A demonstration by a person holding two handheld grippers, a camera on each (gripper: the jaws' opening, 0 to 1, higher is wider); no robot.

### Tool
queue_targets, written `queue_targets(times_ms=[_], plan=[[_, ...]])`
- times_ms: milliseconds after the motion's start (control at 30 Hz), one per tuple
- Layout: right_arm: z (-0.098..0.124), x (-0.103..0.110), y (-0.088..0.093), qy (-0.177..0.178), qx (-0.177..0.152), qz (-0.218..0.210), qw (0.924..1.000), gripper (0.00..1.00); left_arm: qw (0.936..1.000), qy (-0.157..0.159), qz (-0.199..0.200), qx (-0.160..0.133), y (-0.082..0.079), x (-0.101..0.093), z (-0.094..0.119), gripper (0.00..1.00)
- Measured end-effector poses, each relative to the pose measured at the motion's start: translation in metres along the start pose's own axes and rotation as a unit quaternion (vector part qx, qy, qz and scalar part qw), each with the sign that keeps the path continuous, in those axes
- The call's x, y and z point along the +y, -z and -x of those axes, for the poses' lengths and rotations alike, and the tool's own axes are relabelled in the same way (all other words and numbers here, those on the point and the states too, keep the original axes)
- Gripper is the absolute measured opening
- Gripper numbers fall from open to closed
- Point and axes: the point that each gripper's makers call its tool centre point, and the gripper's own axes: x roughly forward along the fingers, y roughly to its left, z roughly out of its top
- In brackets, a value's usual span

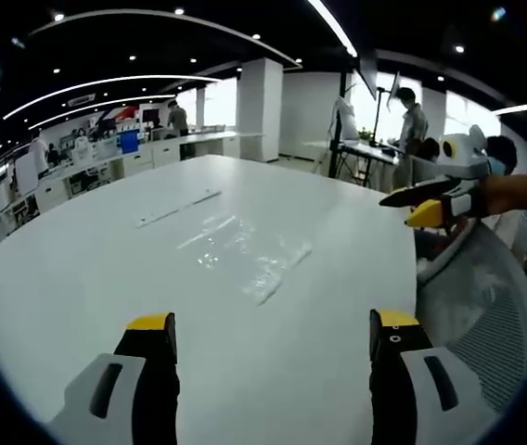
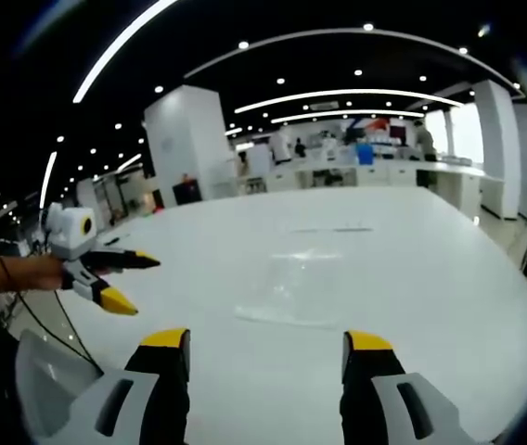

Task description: Open the resealable bag by pulling the two sides of the seal apart until the entire bag opening is separated and visibly accessible.

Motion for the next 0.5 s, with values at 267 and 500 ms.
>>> queue_targets(times_ms=[267, 500], plan=[[-0.010, -0.006, -0.001, -0.003, 0.005, 0.005, 1.0000, 0.64, 0.9999, 0.008, -0.004, 0.005, -0.001, 0.005, -0.012, 0.83], [-0.022, -0.012, 0.000, -0.006, 0.013, 0.009, 0.9998, 0.63, 0.9997, 0.018, -0.009, 0.013, 0.000, 0.006, -0.024, 0.82]])
